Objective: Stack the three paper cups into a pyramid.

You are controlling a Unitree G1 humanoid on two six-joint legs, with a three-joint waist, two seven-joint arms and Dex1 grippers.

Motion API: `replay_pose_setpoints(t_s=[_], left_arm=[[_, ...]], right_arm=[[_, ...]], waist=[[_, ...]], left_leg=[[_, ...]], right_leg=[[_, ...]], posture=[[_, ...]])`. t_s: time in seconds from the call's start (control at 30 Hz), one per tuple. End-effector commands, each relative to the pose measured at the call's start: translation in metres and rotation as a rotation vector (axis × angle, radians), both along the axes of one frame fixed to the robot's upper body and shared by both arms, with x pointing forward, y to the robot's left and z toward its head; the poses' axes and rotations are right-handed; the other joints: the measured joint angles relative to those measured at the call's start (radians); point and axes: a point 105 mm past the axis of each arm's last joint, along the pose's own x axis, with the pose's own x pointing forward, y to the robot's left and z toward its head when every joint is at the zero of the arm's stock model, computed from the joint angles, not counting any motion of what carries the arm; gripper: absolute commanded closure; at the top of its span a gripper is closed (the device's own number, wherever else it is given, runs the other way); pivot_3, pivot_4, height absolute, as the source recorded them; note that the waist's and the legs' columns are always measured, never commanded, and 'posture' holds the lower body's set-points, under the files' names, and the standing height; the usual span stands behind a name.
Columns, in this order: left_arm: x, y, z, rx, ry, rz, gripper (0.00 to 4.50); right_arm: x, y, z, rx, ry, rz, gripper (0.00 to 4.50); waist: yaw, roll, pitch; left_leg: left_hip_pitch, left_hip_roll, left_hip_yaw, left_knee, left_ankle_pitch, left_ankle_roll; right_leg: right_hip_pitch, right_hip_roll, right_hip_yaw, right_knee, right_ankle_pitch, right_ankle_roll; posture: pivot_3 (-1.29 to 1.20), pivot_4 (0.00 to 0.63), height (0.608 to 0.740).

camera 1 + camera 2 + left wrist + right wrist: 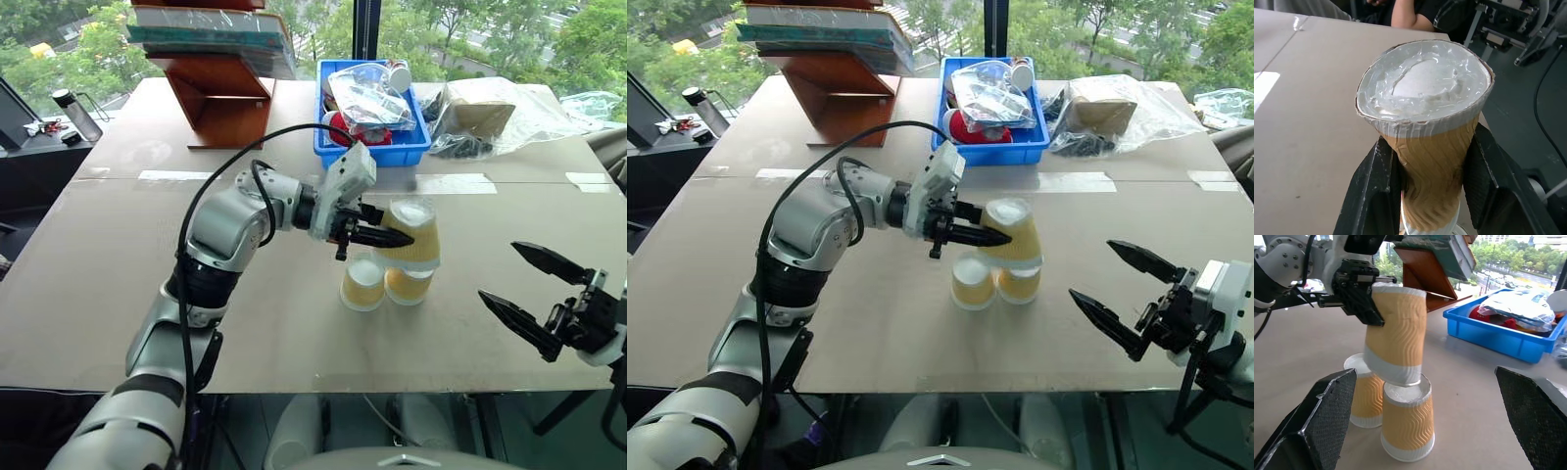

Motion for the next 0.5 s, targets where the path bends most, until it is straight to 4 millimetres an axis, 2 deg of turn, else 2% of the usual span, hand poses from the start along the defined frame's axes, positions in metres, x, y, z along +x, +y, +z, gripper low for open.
replay_pose_setpoints(t_s=[0.03,0.27,0.5], left_arm=[[-0.012,0.003,0.005,0.044,-0.046,-0.059,3.0],[-0.007,0.006,-0.003,0.104,-0.123,-0.021,3.0],[-0.001,0.005,0.0,0.086,-0.156,0.018,3.0]], right_arm=[[-0.005,0.001,0.008,-0.034,-0.037,0.001,0.0],[-0.005,0.004,0.006,-0.03,-0.027,0.006,0.0],[-0.004,0.004,0.006,-0.031,-0.022,0.013,0.0]], waist=[[0.0,0.0,0.0],[0.003,0.0,0.0],[0.003,0.0,0.0]], left_leg=[[0.0,0.0,0.0,0.0,0.0,0.0],[0.0,0.0,0.0,0.0,0.0,0.0],[0.0,0.0,0.0,0.0,0.0,0.001]], right_leg=[[0.0,0.0,0.0,0.0,0.0,0.0],[0.0,0.0,0.0,0.0,0.0,0.0],[0.0,0.0,0.0,0.0,0.0,0.0]], posture=[[0.0,0.15,0.74],[0.0,0.15,0.74],[0.0,0.15,0.74]])
